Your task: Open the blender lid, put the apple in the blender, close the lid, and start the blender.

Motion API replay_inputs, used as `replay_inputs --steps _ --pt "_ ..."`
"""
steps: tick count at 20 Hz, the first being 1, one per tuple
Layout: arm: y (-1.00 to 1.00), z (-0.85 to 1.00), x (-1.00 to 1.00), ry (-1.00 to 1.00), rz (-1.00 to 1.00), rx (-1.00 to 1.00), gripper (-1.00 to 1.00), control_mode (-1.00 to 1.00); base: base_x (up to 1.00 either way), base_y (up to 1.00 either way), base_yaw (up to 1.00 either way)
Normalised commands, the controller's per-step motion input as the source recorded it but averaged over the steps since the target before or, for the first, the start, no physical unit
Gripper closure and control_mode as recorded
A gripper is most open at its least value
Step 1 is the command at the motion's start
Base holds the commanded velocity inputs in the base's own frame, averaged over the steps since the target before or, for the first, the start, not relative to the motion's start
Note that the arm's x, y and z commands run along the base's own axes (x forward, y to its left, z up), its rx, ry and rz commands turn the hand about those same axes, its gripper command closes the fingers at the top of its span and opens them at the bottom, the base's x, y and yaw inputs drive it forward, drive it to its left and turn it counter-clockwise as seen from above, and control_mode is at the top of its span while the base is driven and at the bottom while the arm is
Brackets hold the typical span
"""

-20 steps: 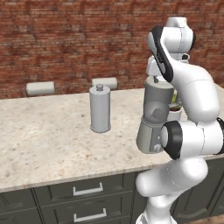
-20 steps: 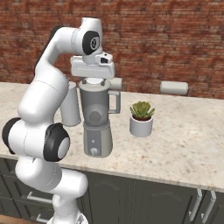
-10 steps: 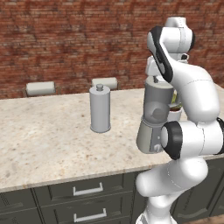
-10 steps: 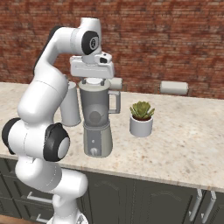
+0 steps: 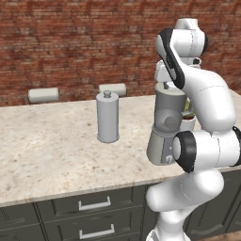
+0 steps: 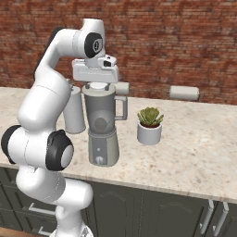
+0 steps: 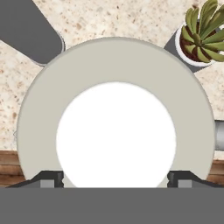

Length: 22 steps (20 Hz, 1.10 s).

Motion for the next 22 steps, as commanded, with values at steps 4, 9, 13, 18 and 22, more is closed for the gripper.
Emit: replay_inputs --steps 4,9,13,18,22 --pt "0.0 0.0 0.0 0.0 0.0 0.0 -1.0 -1.0 0.0 0.0 0.0" --pt "0.0 -0.01 0.1 -0.02 0.0 0.0 -1.0 -1.0 0.0 0.0 0.0" --pt "0.0 0.0 0.19 -0.03 0.0 0.0 -1.0 -1.0 0.0 0.0 0.0" --pt "0.0 0.0 0.05 -0.01 0.0 0.0 -1.0 -1.0 0.0 0.0 0.0" --pt "0.0 0.1 0.0 0.0 0.0 0.0 -1.0 -1.0 0.0 0.0 0.0"
